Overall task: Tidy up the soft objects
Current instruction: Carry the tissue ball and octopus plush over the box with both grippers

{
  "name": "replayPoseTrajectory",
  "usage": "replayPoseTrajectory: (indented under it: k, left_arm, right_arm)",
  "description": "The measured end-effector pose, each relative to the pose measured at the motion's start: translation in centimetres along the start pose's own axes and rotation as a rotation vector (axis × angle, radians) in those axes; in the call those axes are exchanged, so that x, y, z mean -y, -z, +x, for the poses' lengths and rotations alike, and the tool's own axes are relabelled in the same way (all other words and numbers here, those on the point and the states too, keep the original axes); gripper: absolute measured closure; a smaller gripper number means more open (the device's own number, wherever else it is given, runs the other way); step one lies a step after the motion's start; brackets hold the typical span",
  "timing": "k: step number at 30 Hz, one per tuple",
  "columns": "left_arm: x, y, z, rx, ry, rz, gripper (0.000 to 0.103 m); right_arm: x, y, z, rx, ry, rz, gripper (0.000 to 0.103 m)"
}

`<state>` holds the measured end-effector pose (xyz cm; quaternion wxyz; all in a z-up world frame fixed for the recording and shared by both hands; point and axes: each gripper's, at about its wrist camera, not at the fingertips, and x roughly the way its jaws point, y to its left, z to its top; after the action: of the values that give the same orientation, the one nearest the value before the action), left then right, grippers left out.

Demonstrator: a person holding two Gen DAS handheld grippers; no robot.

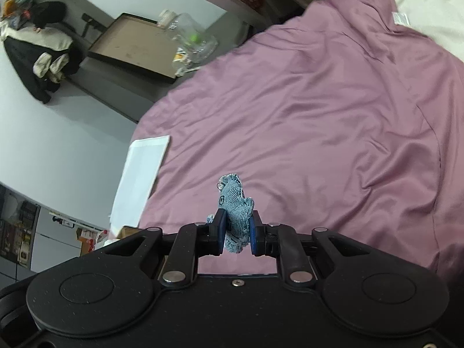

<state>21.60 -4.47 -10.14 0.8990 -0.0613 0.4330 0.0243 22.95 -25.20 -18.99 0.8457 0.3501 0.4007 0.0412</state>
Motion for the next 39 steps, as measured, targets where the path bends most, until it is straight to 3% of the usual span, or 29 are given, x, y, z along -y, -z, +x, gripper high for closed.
replayPoseTrajectory:
  k: [19, 30, 39]
  left_arm:
    - [-8.1, 1.2, -3.5, 0.035, 0.026, -0.130, 0.075]
    - [-11.5, 1.6, -3.5, 0.043, 0.071, -0.187, 0.075]
    - [-13.2, 1.5, -1.8, 0.028, 0.141, -0.225, 0.075]
  right_arm:
    - [-7.8, 3.1, -3.2, 0.060, -0.002, -0.207, 0.086]
    - [-11.1, 5.2, -3.7, 0.081, -0.066, -0.266, 0.086]
    - [-12.7, 6.5, -2.7, 0.068, -0.043, -0.317, 0.086]
